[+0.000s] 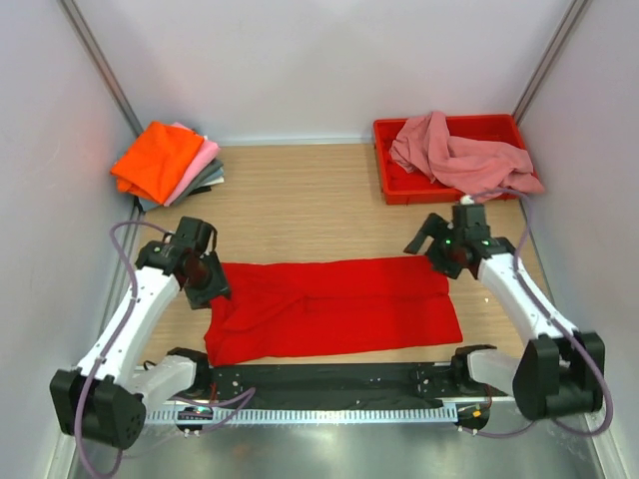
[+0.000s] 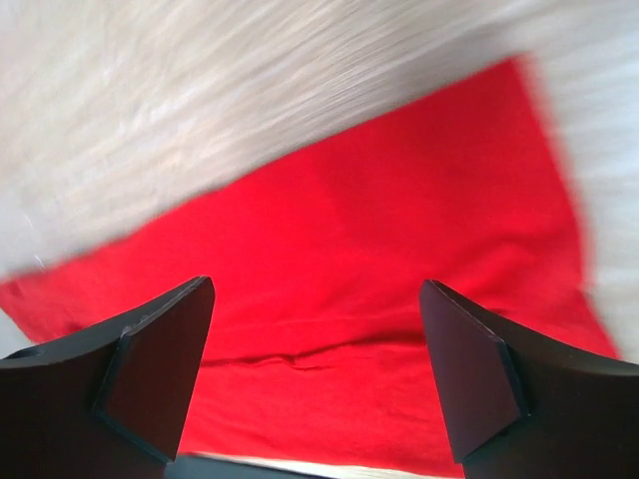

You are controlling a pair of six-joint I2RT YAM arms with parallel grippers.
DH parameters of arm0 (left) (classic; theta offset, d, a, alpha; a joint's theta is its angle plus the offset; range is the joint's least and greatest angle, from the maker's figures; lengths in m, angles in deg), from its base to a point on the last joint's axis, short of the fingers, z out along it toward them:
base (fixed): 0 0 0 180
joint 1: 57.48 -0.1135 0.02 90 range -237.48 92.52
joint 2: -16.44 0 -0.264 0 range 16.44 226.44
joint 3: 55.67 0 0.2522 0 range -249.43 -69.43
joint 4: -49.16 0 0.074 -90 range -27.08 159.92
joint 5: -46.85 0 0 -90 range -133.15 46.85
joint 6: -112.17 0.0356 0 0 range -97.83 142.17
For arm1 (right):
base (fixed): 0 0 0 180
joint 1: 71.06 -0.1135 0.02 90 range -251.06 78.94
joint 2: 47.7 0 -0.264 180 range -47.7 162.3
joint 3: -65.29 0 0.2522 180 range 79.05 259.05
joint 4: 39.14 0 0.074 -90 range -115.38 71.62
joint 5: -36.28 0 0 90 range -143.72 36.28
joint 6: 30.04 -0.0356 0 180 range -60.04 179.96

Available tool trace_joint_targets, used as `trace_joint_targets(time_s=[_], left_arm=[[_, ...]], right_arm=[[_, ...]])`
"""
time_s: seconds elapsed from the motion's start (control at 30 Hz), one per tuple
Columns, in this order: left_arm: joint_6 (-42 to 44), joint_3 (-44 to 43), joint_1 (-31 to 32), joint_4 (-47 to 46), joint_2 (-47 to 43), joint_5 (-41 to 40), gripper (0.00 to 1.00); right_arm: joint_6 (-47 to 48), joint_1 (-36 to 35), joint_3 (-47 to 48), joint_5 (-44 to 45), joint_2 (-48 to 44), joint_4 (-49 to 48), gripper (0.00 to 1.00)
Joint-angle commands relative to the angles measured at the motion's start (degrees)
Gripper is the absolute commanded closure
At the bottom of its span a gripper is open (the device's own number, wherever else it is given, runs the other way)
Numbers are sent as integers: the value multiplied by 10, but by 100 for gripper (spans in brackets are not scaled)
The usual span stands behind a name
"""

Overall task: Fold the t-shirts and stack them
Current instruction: Fold the tshirt

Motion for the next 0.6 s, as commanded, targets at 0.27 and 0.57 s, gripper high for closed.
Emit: trace_joint_targets(time_s=[0.27,0.57], left_arm=[[-106,30,113,-171,189,-67,52],[-87,-20,112,-263,405,-64,52]], right_arm=[[63,-122,60,25,249,-96,14],[42,-147,-12,31,252,-116,14]])
